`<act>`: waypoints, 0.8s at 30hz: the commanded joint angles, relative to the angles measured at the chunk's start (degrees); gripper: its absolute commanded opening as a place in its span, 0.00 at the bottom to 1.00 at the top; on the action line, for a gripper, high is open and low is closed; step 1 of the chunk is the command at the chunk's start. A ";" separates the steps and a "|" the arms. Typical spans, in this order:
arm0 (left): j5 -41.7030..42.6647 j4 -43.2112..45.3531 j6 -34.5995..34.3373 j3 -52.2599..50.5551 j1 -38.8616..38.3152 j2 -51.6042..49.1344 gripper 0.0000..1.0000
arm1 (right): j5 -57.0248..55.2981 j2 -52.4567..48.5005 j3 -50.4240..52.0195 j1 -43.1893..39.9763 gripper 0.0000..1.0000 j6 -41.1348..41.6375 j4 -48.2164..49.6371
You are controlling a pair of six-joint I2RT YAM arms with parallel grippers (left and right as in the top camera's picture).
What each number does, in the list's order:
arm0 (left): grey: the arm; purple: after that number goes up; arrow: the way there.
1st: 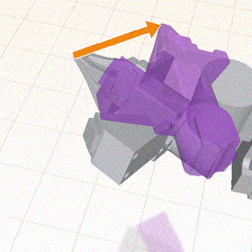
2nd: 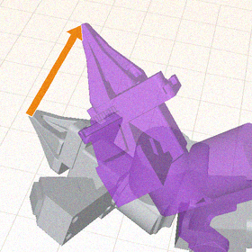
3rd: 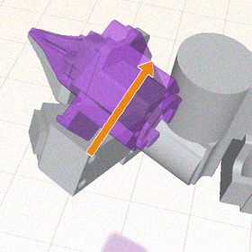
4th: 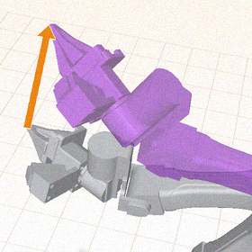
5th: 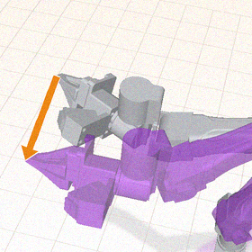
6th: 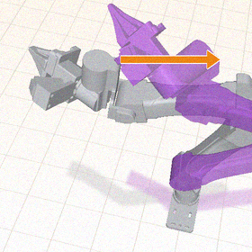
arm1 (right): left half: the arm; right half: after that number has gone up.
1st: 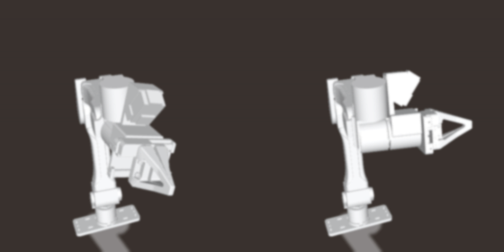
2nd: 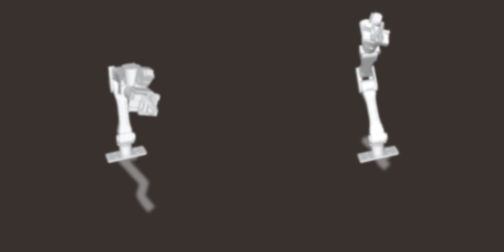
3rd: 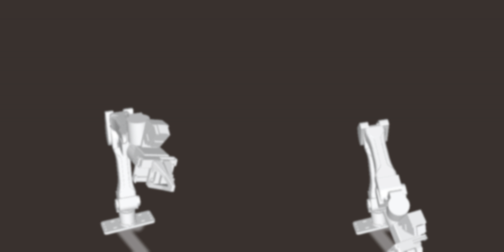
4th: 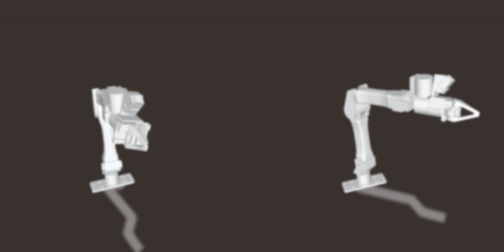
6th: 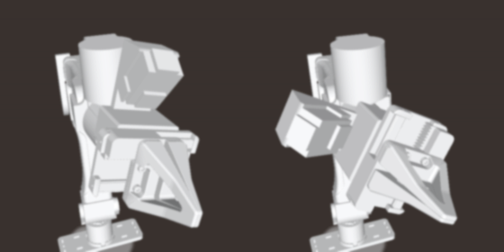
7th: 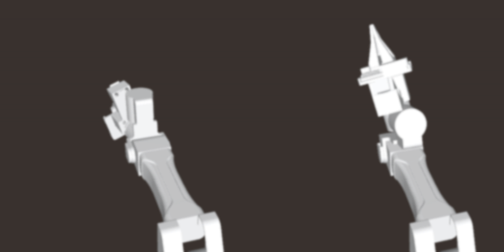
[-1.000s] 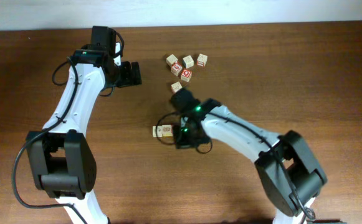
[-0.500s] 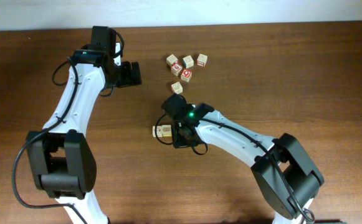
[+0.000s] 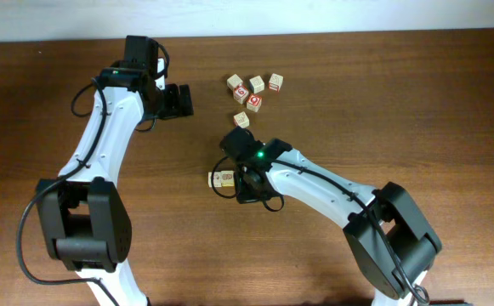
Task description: Rotate 4 blocks
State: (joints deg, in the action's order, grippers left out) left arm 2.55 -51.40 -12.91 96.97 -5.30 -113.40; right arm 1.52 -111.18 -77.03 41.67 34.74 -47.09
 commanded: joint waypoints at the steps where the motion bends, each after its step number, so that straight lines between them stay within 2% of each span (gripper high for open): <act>1: -0.42 -0.07 0.31 0.68 -0.17 0.39 0.99 | 0.02 -2.73 -0.61 -1.01 0.04 0.96 0.85; 19: -0.42 -0.07 0.31 0.68 -0.17 0.39 0.99 | 0.42 -2.89 -0.59 -1.95 0.04 0.48 4.00; 20: -0.42 -0.09 0.31 0.68 -0.17 0.39 0.99 | 1.86 -2.86 -0.74 -1.95 0.04 -0.61 3.65; 21: -0.42 -0.07 0.31 0.68 -0.17 0.39 0.99 | 3.02 -1.70 -3.02 -2.34 0.04 -0.61 -0.70; 24: -0.42 -0.07 0.31 0.68 -0.17 0.39 0.99 | 2.97 6.05 -7.30 -4.26 0.04 -3.21 -6.64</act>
State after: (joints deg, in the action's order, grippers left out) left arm 2.57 -51.37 -12.93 96.97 -5.30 -113.40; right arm 3.86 -112.51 -80.16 39.33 33.98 -52.18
